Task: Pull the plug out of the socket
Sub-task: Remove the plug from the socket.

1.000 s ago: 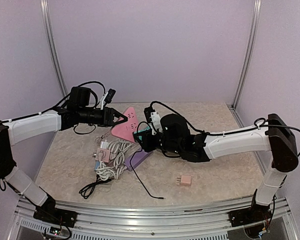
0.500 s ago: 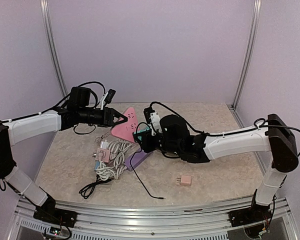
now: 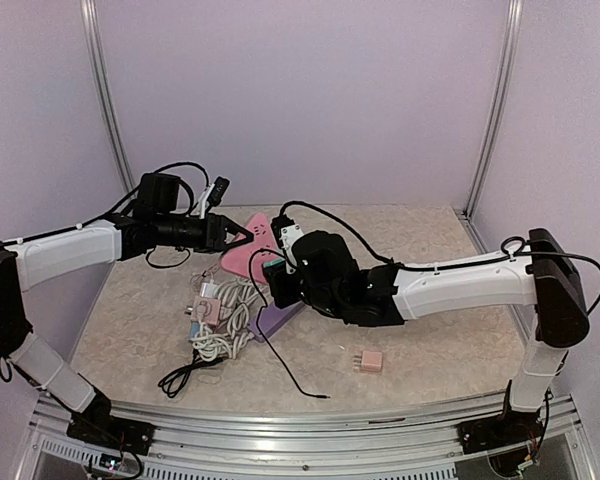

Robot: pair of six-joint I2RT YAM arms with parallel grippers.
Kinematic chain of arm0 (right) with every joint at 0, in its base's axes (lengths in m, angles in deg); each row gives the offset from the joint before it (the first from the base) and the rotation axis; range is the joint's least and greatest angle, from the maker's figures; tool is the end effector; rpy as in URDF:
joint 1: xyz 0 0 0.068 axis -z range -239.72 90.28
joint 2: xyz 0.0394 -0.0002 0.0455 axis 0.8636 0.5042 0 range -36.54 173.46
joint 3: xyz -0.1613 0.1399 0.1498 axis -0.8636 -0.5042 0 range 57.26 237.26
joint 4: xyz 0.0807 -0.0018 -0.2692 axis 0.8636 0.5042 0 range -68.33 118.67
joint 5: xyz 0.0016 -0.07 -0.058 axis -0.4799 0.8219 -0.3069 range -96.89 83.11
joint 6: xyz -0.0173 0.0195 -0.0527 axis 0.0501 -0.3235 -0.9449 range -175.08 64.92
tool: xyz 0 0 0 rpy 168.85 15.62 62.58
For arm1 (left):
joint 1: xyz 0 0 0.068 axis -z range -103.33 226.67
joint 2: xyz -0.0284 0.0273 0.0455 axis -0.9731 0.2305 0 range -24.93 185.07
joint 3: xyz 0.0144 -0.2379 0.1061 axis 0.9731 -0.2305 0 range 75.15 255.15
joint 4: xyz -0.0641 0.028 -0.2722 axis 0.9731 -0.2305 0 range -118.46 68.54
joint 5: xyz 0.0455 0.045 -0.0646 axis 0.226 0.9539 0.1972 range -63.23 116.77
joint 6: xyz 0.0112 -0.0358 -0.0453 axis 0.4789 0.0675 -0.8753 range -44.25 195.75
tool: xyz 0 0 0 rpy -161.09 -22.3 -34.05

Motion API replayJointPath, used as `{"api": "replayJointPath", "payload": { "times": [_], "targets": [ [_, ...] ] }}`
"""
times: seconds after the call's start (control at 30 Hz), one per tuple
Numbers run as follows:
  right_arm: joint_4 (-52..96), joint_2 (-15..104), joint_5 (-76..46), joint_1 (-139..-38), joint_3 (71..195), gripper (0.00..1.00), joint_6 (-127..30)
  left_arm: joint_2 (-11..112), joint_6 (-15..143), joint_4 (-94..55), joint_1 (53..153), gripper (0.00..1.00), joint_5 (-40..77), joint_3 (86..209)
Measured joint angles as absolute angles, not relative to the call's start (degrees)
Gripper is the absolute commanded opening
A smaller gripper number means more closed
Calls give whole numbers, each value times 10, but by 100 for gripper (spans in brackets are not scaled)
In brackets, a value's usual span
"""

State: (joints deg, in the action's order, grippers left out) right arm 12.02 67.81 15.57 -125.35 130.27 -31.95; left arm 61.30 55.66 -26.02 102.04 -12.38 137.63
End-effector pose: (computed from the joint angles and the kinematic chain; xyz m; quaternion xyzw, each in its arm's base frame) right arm 0.1988 0.3995 0.2283 -0.1923 0.7961 0.2700 0.5063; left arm 0.3185 -0.1807 0.2615 0.2088 0.8002 -0.4520 0.3344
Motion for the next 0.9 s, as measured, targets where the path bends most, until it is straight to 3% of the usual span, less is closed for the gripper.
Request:
{"api": "replayJointPath", "payload": {
  "times": [0.4, 0.9],
  "targets": [
    [132, 682, 174, -1259, 1311, 0, -323, 613, 557, -261, 1020, 0, -121, 1376],
    [50, 644, 36, -1206, 1236, 0, -237, 613, 557, -262, 1022, 0, -120, 1376]
  ]
}}
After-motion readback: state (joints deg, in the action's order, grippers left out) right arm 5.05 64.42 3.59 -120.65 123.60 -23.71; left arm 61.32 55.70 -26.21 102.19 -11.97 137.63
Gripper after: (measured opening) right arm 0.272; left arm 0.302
